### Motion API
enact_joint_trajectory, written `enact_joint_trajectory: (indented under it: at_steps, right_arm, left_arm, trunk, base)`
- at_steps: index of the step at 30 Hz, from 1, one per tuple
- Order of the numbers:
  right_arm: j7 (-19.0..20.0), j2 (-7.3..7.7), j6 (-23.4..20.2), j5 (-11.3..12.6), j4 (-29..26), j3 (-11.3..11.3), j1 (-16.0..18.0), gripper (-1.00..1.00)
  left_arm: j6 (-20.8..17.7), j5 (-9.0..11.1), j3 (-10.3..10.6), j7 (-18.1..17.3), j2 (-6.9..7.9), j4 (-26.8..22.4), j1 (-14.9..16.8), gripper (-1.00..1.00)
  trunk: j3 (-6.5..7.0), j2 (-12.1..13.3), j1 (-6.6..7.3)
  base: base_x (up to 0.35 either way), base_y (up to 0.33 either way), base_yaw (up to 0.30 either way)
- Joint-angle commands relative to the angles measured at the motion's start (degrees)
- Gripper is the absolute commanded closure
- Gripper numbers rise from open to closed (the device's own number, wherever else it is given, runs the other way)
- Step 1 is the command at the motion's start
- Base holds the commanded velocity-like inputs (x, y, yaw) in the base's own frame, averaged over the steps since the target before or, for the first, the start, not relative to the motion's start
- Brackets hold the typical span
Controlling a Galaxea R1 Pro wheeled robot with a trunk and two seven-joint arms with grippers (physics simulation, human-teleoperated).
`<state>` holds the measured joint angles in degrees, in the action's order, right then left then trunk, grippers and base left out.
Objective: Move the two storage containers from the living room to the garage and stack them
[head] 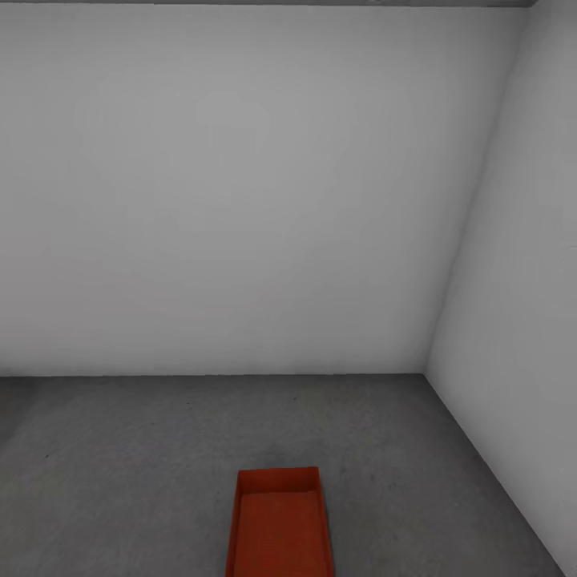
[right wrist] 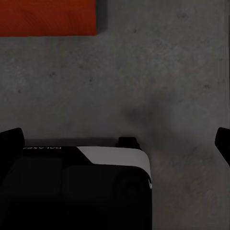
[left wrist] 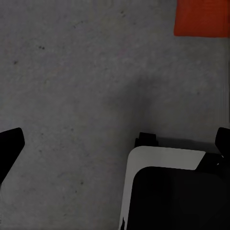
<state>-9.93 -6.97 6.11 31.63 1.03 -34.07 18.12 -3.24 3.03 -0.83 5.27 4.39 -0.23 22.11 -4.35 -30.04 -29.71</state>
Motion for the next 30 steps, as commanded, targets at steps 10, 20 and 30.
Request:
enact_joint_trajectory:
  at_steps: [10, 20, 30]
  right_arm:
    - [-0.1, -0.06, 0.2, 0.5, 0.1, -0.5, 0.1, -1.0]
    - [-0.1, -0.08, 0.2, 0.6, 0.1, -0.5, 0.1, -1.0]
    - [0.0, 0.06, 0.2, 0.7, 0.4, -0.5, 0.1, -1.0]
  left_arm:
    - [-0.2, 0.3, -0.1, 0.1, -0.06, 0.0, 0.0, -1.0]
    - [-0.2, 0.3, -0.1, 0.1, -0.24, 0.0, 0.0, -1.0]
    - [-0.2, 0.5, -0.1, 0.1, -0.5, 0.0, 0.0, -1.0]
  trunk:
    - [-0.11, -0.1, -0.02]
    - [-0.11, -0.1, -0.02]
    - [-0.11, -0.1, -0.02]
  base:
    - [0.0, 0.0, -0.279]
    - [0.0, 0.0, -0.286]
    - [0.0, 0.0, -0.286]
